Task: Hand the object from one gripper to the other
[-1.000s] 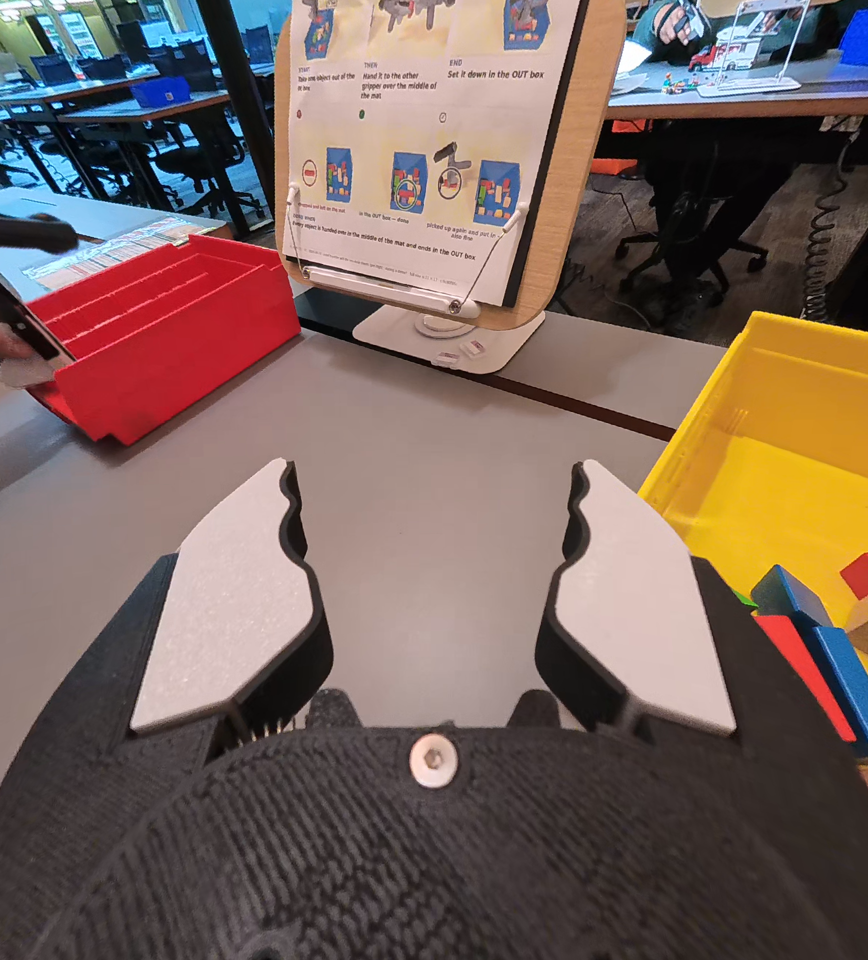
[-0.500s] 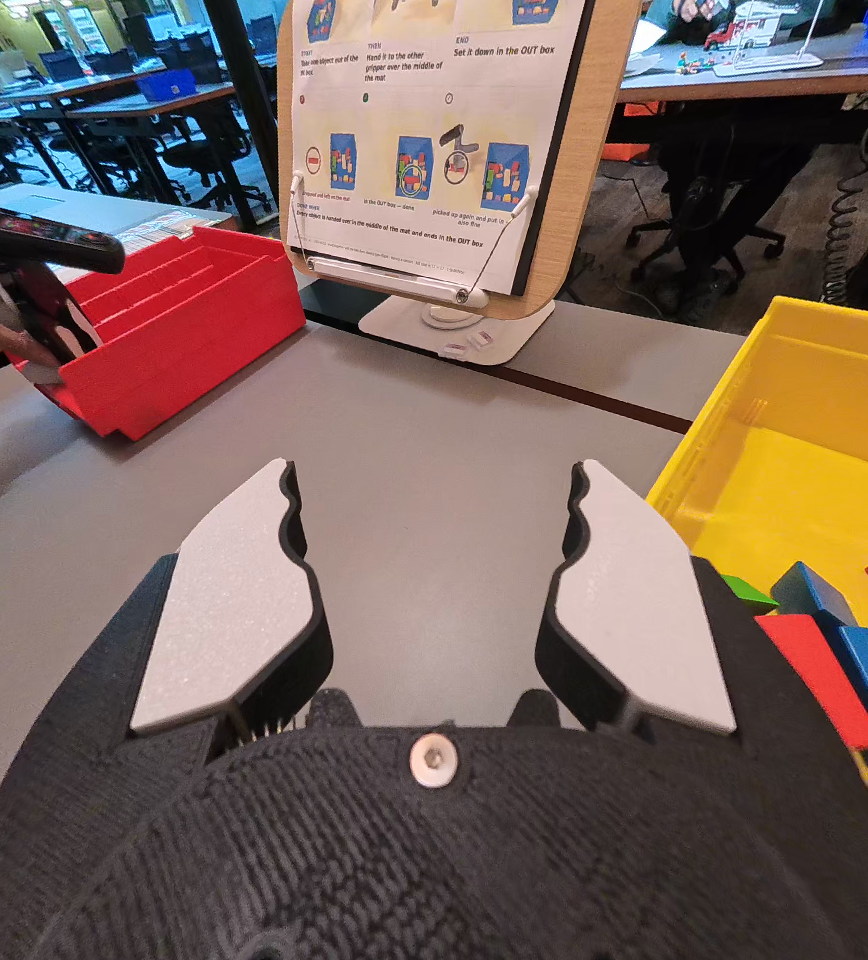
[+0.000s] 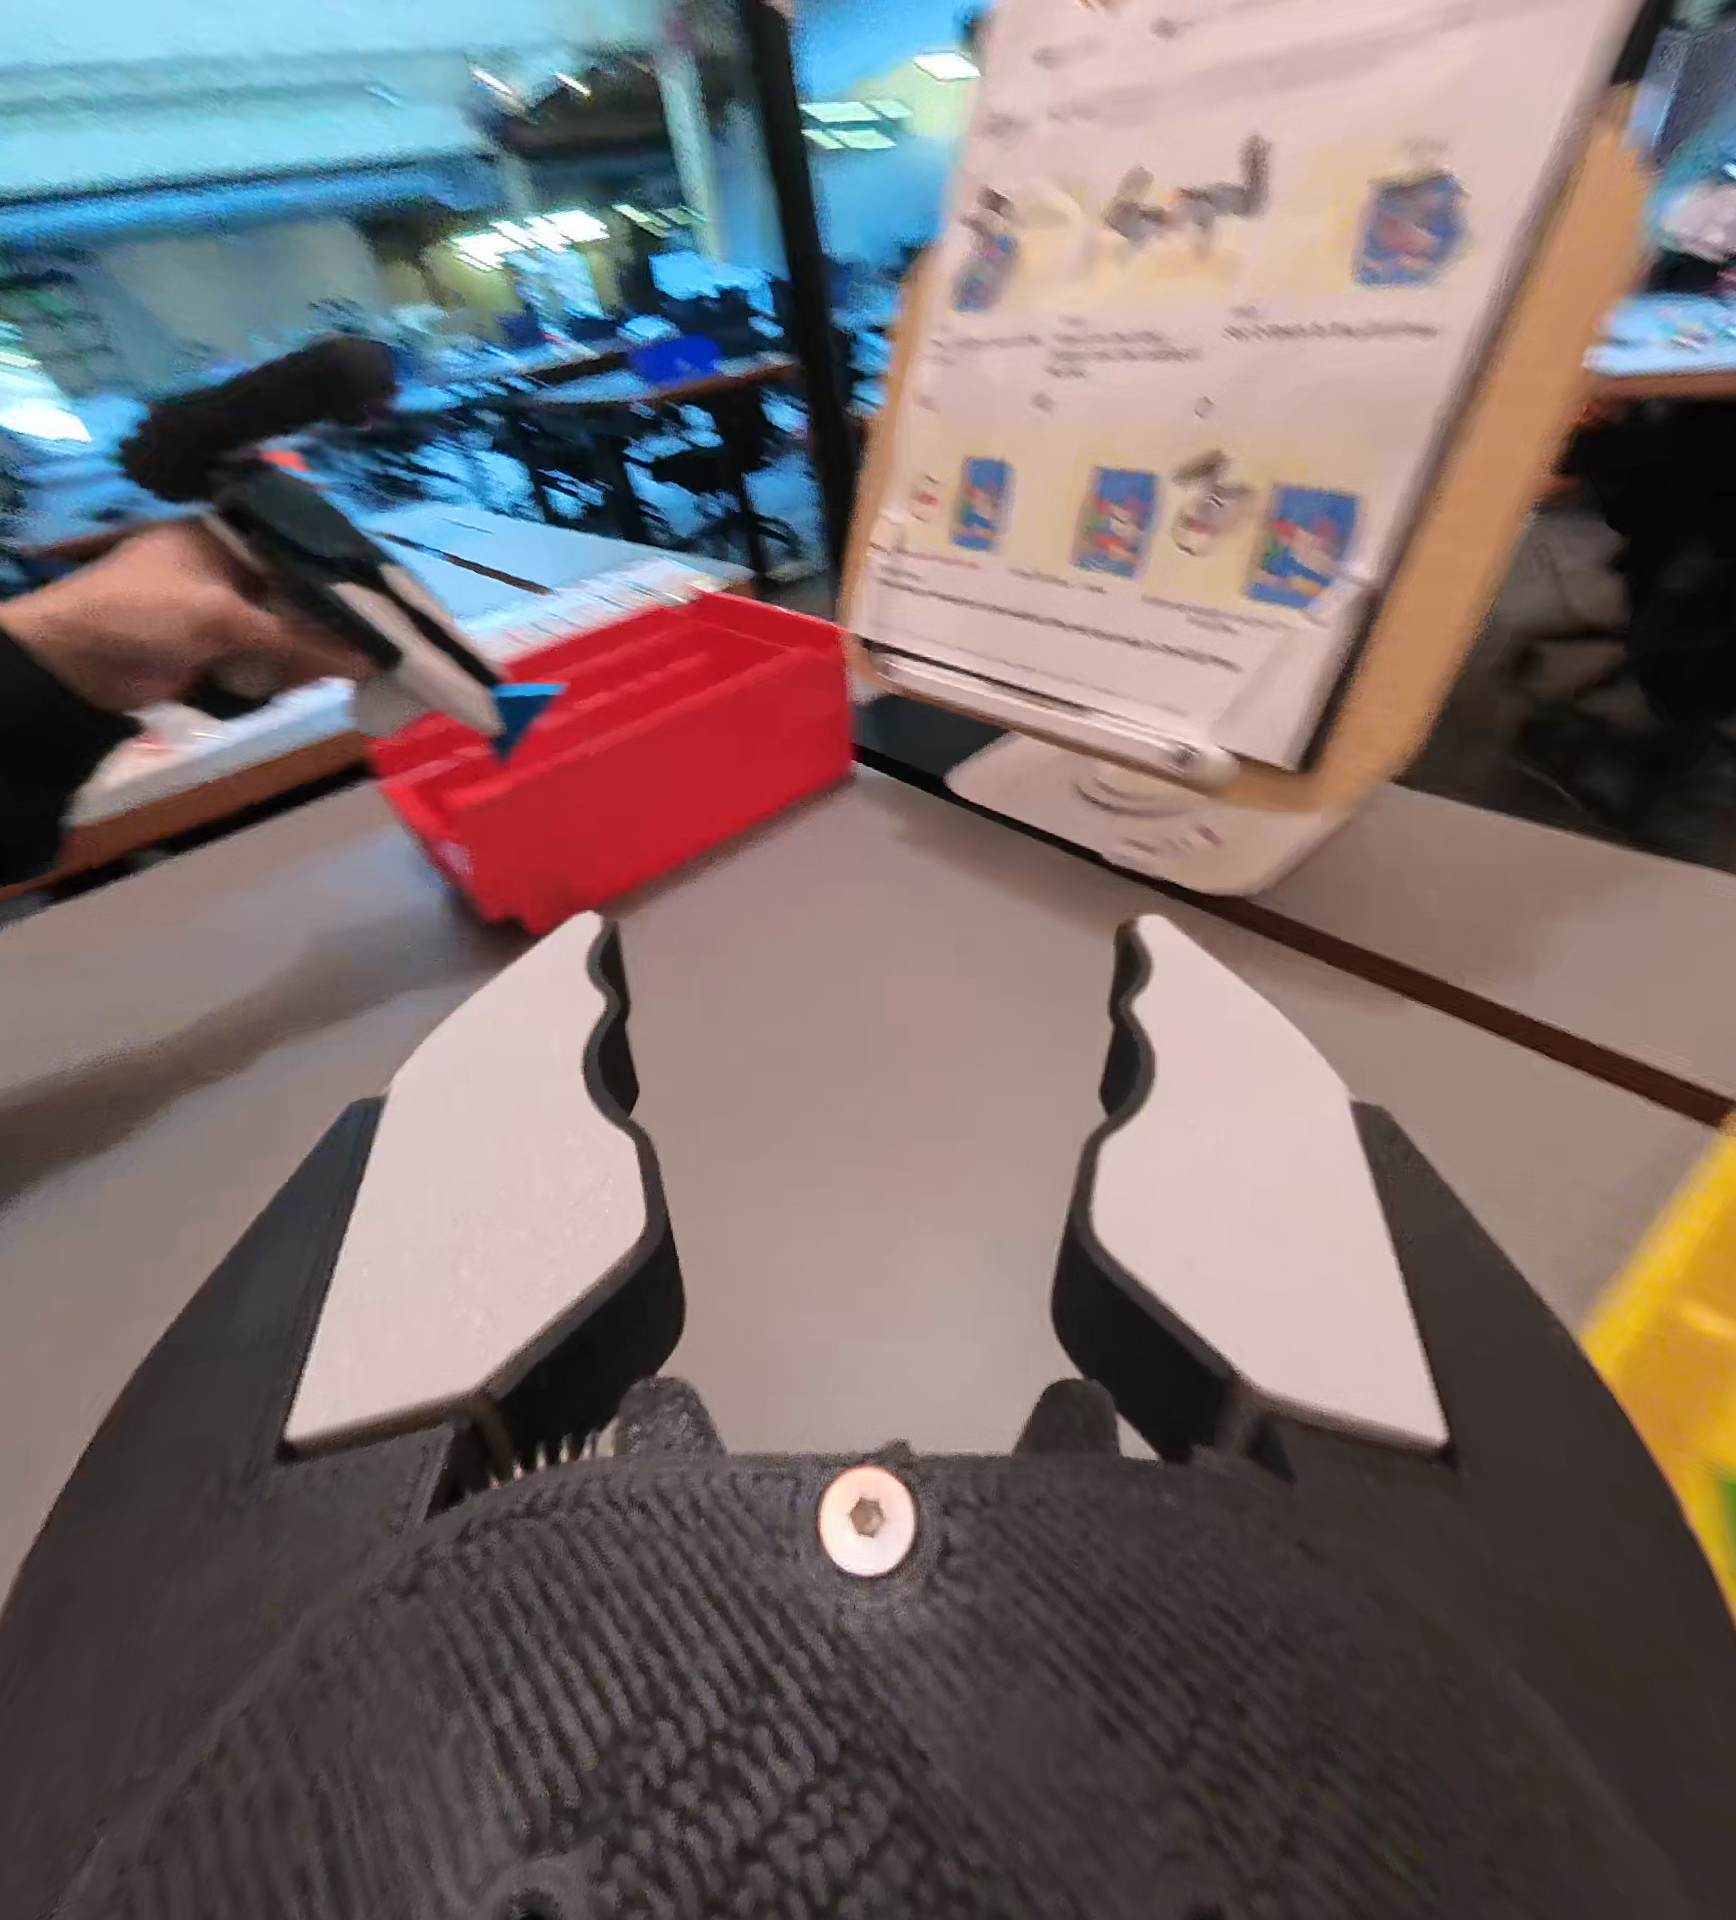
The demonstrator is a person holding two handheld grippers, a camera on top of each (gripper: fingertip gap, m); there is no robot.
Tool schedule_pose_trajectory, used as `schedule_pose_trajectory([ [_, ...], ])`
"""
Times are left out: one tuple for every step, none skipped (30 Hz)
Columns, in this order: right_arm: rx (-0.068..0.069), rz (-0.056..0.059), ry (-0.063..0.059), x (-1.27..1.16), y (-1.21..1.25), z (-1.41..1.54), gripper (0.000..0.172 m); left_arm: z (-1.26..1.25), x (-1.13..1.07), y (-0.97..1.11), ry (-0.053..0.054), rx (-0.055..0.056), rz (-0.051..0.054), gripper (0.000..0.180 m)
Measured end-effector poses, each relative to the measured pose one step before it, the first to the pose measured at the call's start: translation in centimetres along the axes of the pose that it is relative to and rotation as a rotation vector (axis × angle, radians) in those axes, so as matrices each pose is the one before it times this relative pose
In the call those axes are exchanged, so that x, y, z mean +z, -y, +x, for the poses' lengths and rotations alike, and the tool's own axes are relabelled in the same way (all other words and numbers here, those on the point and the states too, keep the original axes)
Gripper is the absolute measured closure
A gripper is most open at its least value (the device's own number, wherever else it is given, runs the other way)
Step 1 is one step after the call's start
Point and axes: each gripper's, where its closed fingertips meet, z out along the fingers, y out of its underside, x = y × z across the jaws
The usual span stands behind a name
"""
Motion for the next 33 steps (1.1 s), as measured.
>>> schedule_pose_trajectory([
  [0.0062, 0.0336, 0.0714, 0.453, 0.548, -1.446, 0.085, 2.632, -0.797, 1.272, -0.0742, 0.0326, 0.0851, 0.148],
  [0.0138, 0.0318, 0.0691, 0.536, 0.500, -1.451, 0.086, 2.688, -0.454, 1.155, -0.0709, 0.0364, 0.0762, 0.148],
  [0.0111, 0.0285, 0.0700, 0.611, 0.388, -1.481, 0.087, 2.798, -0.093, 0.969, -0.0765, 0.0415, 0.0645, 0.148],
  [0.0070, 0.0241, 0.0715, 0.667, 0.272, -1.527, 0.089, 2.822, 0.242, 0.807, -0.0787, 0.0474, 0.0558, 0.148],
  [0.0054, 0.0138, 0.0679, 0.735, 0.114, -1.479, 0.091, 2.626, 0.517, 0.686, -0.0712, 0.0505, 0.0477, 0.148],
  [0.0042, 0.0036, 0.0621, 0.770, -0.036, -1.400, 0.093, 2.352, 0.725, 0.553, -0.0607, 0.0514, 0.0379, 0.148],
  [-0.0009, -0.0020, 0.0600, 0.792, -0.120, -1.346, 0.093, 2.044, 0.823, 0.440, -0.0495, 0.0477, 0.0299, 0.148],
  [-0.0073, -0.0044, 0.0544, 0.773, -0.147, -1.230, 0.095, 1.706, 0.883, 0.379, -0.0397, 0.0401, 0.0240, 0.148],
  [-0.0132, -0.0060, 0.0394, 0.705, -0.175, -0.971, 0.099, 1.431, 0.894, 0.312, -0.0339, 0.0311, 0.0197, 0.148],
  [-0.0169, -0.0080, 0.0287, 0.655, -0.202, -0.768, 0.101, 1.261, 0.872, 0.220, -0.0335, 0.0237, 0.0142, 0.148],
  [-0.0154, -0.0095, 0.0225, 0.571, -0.224, -0.648, 0.102, 1.056, 0.813, 0.082, -0.0302, 0.0198, 0.0027, 0.148],
  [-0.0133, -0.0111, 0.0210, 0.483, -0.236, -0.574, 0.103, 0.697, 0.705, 0.012, -0.0140, 0.0185, -0.0059, 0.148],
  [-0.0140, -0.0112, 0.0226, 0.383, -0.204, -0.556, 0.107, 0.425, 0.578, -0.032, -0.0017, 0.0164, -0.0085, 0.148],
  [-0.0142, -0.0107, 0.0170, 0.316, -0.206, -0.419, 0.112, 0.364, 0.463, -0.056, -0.0035, 0.0125, -0.0103, 0.148],
  [-0.0123, -0.0105, 0.0104, 0.253, -0.196, -0.282, 0.114, 0.331, 0.371, -0.028, -0.0069, 0.0091, -0.0083, 0.148],
  [-0.0085, -0.0092, 0.0082, 0.214, -0.175, -0.209, 0.116, 0.292, 0.295, 0.010, -0.0070, 0.0074, -0.0036, 0.148],
  [-0.0050, -0.0092, 0.0131, 0.174, -0.176, -0.246, 0.119, 0.304, 0.220, 0.005, -0.0115, 0.0072, -0.0018, 0.148],
  [-0.0009, -0.0075, 0.0156, 0.155, -0.148, -0.256, 0.120, 0.234, 0.147, -0.018, -0.0104, 0.0027, -0.0011, 0.148],
  [0.0014, -0.0074, 0.0125, 0.116, -0.152, -0.192, 0.121, 0.011, 0.067, 0.005, 0.0026, -0.0048, 0.0022, 0.148],
  [-0.0012, -0.0085, 0.0103, 0.077, -0.184, -0.122, 0.126, 0.013, 0.000, 0.021, 0.0010, -0.0034, 0.0042, 0.148],
  [-0.0028, -0.0058, 0.0067, 0.048, -0.157, -0.066, 0.133, 0.119, -0.004, 0.000, -0.0068, 0.0014, 0.0038, 0.148],
  [0.0003, 0.0044, 0.0005, 0.040, -0.003, 0.004, 0.136, 0.018, -0.025, 0.016, 0.0004, 0.0016, 0.0061, 0.148],
  [0.0119, 0.0019, -0.0016, 0.036, -0.010, 0.029, 0.136, 0.000, -0.045, 0.007, 0.0021, 0.0005, 0.0059, 0.148],
  [0.0116, -0.0066, 0.0028, 0.037, -0.052, -0.044, 0.137, -0.036, -0.019, -0.049, 0.0033, 0.0008, 0.0034, 0.148],
  [-0.0096, -0.0101, -0.0096, 0.027, -0.078, 0.077, 0.137, -0.188, -0.024, -0.045, 0.0136, -0.0014, 0.0046, 0.148],
  [-0.0176, -0.0063, -0.0230, -0.027, -0.009, 0.242, 0.137, -0.320, -0.037, 0.000, 0.0206, -0.0076, 0.0075, 0.149],
  [-0.0146, -0.0031, -0.0276, -0.113, 0.038, 0.344, 0.137, -0.409, -0.069, -0.013, 0.0237, -0.0133, 0.0065, 0.149],
  [-0.0026, -0.0036, -0.0372, -0.278, 0.034, 0.603, 0.137, -0.438, -0.133, -0.065, 0.0251, -0.0137, 0.0034, 0.147],
  [0.0017, -0.0057, -0.0438, -0.510, -0.005, 0.850, 0.137, -0.427, -0.185, -0.035, 0.0268, -0.0095, 0.0056, 0.144],
  [0.0058, -0.0087, -0.0423, -0.759, -0.049, 0.975, 0.137, -0.450, -0.278, -0.006, 0.0305, -0.0061, 0.0109, 0.142],
  [0.0126, -0.0091, -0.0600, -1.061, -0.036, 1.323, 0.137, -0.471, -0.353, 0.027, 0.0310, -0.0037, 0.0162, 0.139],
  [0.0104, -0.0027, -0.0900, -1.408, 0.090, 1.868, 0.137, -0.516, -0.433, 0.086, 0.0321, -0.0026, 0.0243, 0.132],
  [0.0048, -0.0021, -0.1038, -1.700, 0.099, 2.241, 0.137, -0.696, -0.491, 0.129, 0.0404, -0.0089, 0.0324, 0.121],
])
